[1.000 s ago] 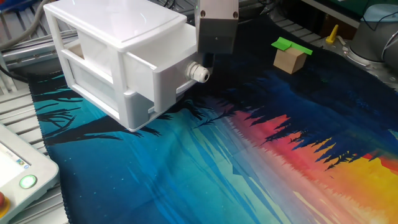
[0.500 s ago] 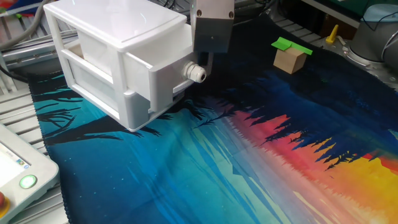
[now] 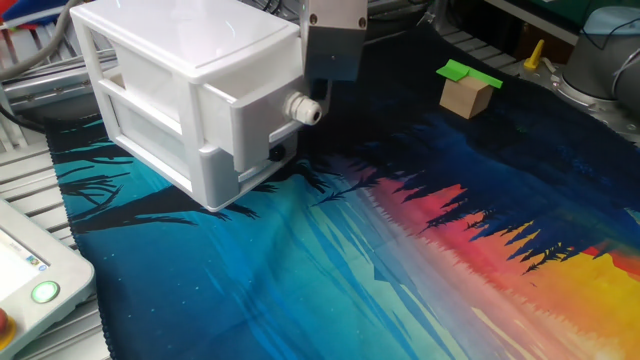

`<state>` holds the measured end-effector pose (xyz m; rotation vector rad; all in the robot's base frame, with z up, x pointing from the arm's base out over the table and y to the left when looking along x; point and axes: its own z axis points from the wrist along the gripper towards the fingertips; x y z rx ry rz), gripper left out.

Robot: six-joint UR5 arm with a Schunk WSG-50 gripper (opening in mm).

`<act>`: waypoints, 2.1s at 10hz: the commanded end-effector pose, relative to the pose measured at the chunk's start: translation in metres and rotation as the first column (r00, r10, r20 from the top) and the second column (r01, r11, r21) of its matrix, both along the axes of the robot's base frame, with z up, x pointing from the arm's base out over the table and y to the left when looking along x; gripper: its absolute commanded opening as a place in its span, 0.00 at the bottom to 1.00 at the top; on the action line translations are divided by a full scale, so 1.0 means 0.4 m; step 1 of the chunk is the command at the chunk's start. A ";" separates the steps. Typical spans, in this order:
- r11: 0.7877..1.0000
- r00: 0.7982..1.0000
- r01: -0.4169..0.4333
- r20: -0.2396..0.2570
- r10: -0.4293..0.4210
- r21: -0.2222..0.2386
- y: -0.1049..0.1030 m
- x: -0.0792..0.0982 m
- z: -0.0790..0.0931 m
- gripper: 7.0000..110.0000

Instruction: Use the gripper to push and close the drawer

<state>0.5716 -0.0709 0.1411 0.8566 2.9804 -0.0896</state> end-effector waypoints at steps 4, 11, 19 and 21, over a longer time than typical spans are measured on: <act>0.999 1.000 0.004 0.014 -0.003 -0.036 -0.058 -0.012 -0.009 0.00; 0.995 1.000 0.004 0.031 -0.001 -0.104 -0.139 -0.031 -0.020 0.00; 0.987 0.999 -0.006 0.039 0.012 -0.162 -0.190 -0.040 -0.021 0.00; 0.983 0.999 -0.010 0.045 0.018 -0.185 -0.203 -0.034 -0.019 0.00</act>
